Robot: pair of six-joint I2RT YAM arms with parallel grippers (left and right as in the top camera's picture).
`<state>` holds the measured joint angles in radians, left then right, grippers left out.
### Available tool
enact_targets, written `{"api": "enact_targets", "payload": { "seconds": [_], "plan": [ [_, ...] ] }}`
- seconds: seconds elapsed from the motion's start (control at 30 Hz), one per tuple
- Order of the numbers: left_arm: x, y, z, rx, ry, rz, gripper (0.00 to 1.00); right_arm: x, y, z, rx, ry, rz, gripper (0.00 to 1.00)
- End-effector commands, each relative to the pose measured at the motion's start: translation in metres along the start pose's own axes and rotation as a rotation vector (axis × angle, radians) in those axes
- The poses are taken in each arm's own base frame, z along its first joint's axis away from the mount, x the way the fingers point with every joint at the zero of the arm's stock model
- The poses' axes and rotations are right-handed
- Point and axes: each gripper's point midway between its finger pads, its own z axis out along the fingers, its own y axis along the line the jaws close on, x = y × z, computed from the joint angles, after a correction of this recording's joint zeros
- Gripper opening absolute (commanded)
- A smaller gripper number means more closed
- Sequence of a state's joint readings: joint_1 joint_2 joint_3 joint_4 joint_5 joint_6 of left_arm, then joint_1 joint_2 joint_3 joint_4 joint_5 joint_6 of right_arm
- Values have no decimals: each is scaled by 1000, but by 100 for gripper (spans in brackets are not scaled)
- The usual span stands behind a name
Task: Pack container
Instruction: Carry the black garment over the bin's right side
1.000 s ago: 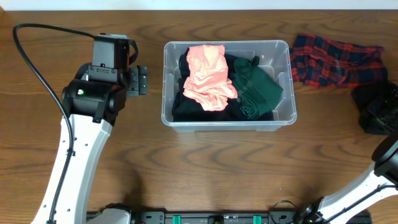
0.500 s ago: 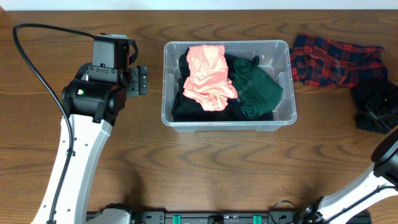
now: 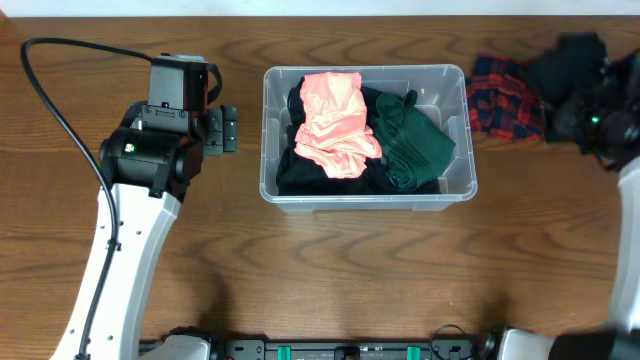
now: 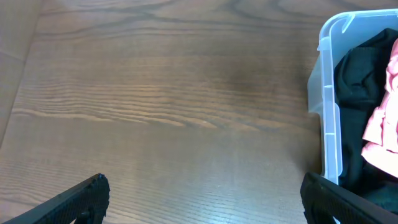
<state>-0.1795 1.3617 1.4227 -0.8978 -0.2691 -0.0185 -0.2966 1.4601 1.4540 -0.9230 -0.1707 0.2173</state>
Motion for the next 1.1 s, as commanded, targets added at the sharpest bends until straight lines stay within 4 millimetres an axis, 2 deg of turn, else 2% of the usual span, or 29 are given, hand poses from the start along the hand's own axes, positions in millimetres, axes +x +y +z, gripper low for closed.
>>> {"api": "enact_targets", "payload": {
  "seconds": [0.0,0.07,0.17,0.23,0.3,0.5,0.73,1.07],
  "plan": [
    [-5,5,-4,-14,-14,2,98,-2,56,-33,-118,-91,-146,15],
    [-5,5,-4,-14,-14,2,98,4,87,-43,-178,-114,-243,14],
    [-5,5,-4,-14,-14,2,98,21,126,-47,-251,-114,-402,15],
    [-5,5,-4,-14,-14,2,98,33,147,-43,-276,-101,-510,15],
    [-5,5,-4,-14,-14,2,98,43,159,-33,-258,-87,-606,16],
    [-5,5,-4,-14,-14,2,98,60,161,12,-92,-25,-824,16],
    [-5,5,-4,-14,-14,2,98,70,170,67,-95,35,-929,16],
    [-5,5,-4,-14,-14,2,98,104,170,121,-144,175,-1037,17]
  ]
}}
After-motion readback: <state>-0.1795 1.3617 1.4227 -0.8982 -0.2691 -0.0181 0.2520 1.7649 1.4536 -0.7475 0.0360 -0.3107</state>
